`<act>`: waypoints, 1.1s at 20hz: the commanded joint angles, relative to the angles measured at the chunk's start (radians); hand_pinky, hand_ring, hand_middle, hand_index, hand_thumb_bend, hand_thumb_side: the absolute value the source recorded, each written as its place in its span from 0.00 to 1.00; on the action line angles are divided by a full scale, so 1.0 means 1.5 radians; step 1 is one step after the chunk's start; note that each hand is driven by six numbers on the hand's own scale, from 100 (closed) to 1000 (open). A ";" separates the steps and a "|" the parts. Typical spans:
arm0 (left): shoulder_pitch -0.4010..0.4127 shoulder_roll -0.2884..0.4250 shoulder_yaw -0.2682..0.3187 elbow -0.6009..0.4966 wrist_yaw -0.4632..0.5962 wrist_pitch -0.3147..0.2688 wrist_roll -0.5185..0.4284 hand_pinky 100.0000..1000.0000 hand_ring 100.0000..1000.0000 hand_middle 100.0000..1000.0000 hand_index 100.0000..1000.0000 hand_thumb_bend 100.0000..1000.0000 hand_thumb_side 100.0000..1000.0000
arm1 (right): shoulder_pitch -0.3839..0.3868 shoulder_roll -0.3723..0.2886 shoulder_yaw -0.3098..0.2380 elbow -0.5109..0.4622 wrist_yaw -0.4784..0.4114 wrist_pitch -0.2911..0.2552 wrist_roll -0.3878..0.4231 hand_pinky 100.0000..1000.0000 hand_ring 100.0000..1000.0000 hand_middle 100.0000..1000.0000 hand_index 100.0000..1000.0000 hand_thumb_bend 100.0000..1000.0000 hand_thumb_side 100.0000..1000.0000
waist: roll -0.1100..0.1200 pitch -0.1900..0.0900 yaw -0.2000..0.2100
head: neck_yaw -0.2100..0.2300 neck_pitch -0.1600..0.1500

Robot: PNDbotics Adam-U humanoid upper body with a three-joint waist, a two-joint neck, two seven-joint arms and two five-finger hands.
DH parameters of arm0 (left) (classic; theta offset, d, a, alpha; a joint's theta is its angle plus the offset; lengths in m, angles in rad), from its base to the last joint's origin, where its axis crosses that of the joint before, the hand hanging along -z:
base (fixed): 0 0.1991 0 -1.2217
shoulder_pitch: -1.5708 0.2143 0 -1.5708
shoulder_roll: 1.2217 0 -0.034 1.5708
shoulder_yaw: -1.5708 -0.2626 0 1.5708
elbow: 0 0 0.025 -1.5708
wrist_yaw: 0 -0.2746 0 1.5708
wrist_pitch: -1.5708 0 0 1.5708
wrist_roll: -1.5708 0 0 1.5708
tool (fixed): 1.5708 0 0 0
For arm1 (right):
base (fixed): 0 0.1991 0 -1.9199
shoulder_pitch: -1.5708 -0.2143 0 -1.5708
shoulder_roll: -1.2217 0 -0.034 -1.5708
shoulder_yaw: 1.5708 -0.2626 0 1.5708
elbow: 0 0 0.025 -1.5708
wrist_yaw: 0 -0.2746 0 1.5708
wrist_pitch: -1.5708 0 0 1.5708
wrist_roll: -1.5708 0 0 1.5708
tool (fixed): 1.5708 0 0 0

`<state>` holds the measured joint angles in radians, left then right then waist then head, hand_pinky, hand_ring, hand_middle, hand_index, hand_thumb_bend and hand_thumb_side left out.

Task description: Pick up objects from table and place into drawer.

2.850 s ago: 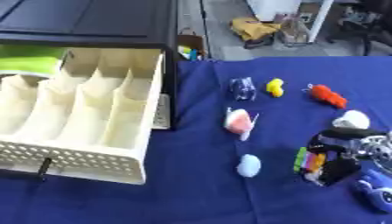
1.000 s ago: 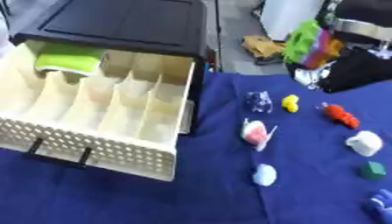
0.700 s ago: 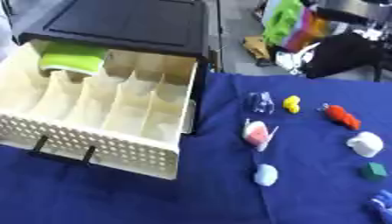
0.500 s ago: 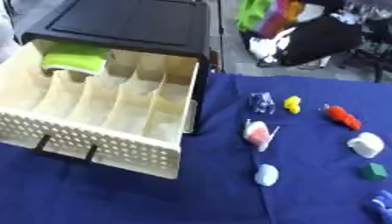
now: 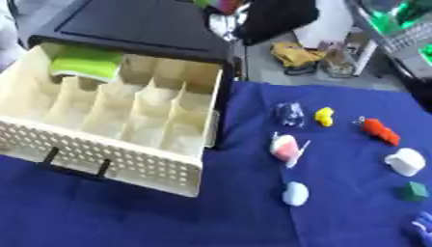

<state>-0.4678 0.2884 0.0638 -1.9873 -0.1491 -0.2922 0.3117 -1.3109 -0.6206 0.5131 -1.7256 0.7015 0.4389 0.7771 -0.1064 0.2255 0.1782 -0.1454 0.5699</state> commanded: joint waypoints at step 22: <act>-0.017 -0.002 -0.002 -0.008 0.008 -0.001 -0.007 0.27 0.43 0.49 0.71 0.04 1.00 | -0.026 0.057 -0.044 0.088 0.008 0.053 0.061 0.62 0.81 0.65 0.84 0.52 0.75 | 0.006 -0.003 0.011 | -0.010 -0.009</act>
<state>-0.4772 0.2802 0.0581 -1.9873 -0.1408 -0.2924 0.3027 -1.3290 -0.5089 0.4736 -1.5733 0.7191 0.4267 0.7893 -0.1067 0.2387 0.1964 -0.1614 0.5686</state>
